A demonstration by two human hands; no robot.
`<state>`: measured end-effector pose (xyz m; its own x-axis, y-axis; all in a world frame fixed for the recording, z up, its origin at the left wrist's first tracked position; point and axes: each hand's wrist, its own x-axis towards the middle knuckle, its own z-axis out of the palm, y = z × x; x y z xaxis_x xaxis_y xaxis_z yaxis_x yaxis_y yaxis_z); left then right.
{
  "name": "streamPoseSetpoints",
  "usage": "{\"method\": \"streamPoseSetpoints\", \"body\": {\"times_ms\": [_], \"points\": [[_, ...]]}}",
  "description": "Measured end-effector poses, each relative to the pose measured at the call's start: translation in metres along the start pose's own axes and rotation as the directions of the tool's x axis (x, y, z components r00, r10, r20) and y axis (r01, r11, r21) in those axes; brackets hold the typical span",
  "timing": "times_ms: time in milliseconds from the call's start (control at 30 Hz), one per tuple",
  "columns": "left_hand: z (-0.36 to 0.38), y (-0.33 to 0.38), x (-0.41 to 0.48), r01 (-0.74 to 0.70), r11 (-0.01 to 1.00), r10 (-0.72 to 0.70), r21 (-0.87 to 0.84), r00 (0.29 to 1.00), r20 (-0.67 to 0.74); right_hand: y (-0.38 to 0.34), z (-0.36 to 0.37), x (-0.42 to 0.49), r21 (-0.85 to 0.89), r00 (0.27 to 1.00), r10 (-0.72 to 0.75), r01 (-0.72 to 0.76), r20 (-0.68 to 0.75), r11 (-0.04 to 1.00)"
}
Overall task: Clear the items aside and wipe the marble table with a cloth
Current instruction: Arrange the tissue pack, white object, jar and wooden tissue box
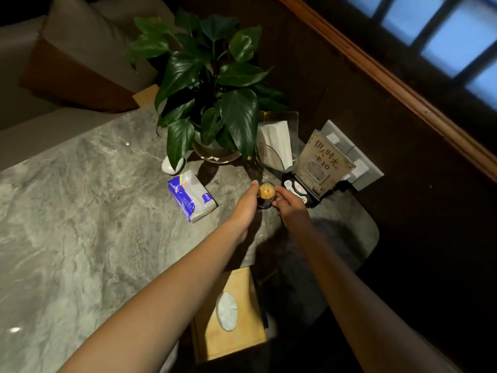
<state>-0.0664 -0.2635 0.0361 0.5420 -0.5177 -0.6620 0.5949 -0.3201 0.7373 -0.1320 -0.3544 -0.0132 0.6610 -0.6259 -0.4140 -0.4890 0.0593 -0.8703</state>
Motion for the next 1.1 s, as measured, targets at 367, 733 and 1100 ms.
{"method": "streamPoseSetpoints", "body": {"times_ms": [367,733,1100], "points": [[-0.073,-0.033,-0.04,-0.11,0.854,0.132,0.508,0.991,-0.009,0.038,0.005,-0.056,-0.238,0.992,-0.001,0.031,0.123,0.971],[-0.14,-0.122,-0.148,0.223,0.945,-0.2,0.24,0.973,-0.117,0.055,0.016,-0.118,-0.232,0.879,0.167,-0.067,0.446,0.97],[-0.105,-0.136,-0.136,0.191,0.97,-0.204,-0.153,0.976,-0.076,0.03,0.033,-0.121,-0.229,0.911,0.175,-0.092,0.374,0.969]]}}
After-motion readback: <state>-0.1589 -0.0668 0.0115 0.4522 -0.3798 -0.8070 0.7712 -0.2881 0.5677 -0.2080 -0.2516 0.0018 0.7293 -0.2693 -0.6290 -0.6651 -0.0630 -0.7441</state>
